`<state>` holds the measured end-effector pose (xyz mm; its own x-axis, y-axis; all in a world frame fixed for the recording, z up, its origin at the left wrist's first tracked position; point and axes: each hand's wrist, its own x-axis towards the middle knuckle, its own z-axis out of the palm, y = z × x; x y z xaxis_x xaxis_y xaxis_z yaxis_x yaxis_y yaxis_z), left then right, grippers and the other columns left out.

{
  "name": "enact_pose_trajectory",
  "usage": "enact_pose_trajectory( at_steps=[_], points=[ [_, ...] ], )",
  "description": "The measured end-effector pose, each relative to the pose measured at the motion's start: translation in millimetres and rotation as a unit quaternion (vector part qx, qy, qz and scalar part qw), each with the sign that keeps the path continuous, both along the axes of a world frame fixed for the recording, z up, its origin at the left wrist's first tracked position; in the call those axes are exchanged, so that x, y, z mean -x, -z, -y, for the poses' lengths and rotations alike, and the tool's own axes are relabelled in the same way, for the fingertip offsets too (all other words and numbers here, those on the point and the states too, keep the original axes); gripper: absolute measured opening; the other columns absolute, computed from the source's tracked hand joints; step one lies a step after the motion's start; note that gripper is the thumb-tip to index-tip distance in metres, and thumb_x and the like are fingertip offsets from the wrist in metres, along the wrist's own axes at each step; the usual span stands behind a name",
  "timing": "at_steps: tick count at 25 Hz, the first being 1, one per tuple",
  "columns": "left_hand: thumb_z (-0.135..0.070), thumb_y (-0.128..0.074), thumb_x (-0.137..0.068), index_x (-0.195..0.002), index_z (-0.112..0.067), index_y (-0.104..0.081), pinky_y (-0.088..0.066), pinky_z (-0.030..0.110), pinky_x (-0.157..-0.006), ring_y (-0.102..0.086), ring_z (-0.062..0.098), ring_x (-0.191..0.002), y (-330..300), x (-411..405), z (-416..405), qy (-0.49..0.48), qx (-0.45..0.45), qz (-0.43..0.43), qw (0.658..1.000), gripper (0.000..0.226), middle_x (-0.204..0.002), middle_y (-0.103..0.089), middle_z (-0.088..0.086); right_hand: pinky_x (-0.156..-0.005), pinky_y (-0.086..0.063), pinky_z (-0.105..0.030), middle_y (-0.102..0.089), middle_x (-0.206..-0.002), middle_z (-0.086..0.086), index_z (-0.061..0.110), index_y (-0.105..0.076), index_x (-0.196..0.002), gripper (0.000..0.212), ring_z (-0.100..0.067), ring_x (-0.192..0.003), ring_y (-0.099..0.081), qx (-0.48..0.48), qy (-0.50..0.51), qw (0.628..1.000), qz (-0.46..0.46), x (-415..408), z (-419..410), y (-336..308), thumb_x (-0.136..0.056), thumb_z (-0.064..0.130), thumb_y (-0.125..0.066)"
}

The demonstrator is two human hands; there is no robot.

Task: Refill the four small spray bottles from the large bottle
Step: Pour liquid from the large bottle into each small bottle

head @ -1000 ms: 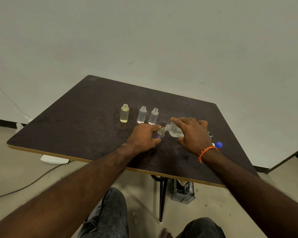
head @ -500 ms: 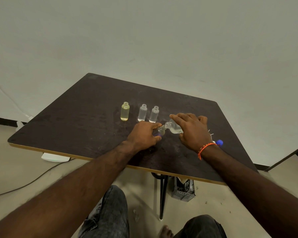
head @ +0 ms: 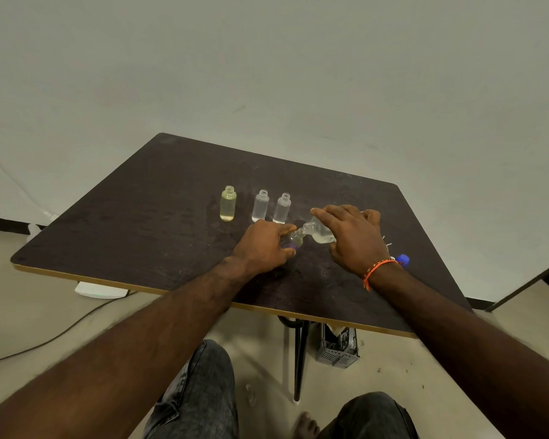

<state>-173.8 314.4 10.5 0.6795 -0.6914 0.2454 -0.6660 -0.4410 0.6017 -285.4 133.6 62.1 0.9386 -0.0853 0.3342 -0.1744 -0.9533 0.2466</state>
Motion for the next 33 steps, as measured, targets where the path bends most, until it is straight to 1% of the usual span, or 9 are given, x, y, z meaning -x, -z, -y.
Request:
enact_pose_trajectory(
  at_steps=[19,24,33],
  points=[
    [-0.029,-0.082,-0.088,-0.147,-0.017,-0.057,-0.046,0.031,-0.109,-0.065,0.017,-0.125,-5.1,1.5,0.0,0.000,-0.015,-0.012,1.000,0.065,-0.137,-0.068,0.005,-0.095,-0.031,-0.050,-0.055,-0.139,0.004,0.032,-0.043,-0.146,0.079,-0.026,-0.128,-0.049,0.009,-0.004,1.000,-0.002,-0.3,0.4,-1.3,-0.075,0.016,-0.073],
    [-0.028,-0.081,-0.089,-0.147,-0.017,-0.055,-0.046,0.034,-0.112,-0.063,0.018,-0.126,-6.3,0.4,-0.1,0.004,-0.018,-0.022,1.000,0.065,-0.139,-0.067,0.006,-0.095,-0.032,-0.050,-0.056,-0.139,0.003,0.031,-0.043,-0.146,0.079,-0.027,-0.127,-0.049,0.007,-0.004,1.000,-0.002,-1.2,0.0,-1.2,-0.075,0.016,-0.075],
    [-0.029,-0.081,-0.089,-0.147,-0.017,-0.055,-0.049,0.038,-0.112,-0.064,0.019,-0.126,-5.2,-1.1,0.4,0.005,-0.018,-0.026,0.999,0.065,-0.139,-0.067,0.007,-0.098,-0.031,-0.051,-0.055,-0.141,0.002,0.030,-0.043,-0.147,0.078,-0.028,-0.129,-0.048,-0.010,-0.005,1.000,-0.002,-1.3,0.1,-2.8,-0.077,0.016,-0.074]
  ],
)
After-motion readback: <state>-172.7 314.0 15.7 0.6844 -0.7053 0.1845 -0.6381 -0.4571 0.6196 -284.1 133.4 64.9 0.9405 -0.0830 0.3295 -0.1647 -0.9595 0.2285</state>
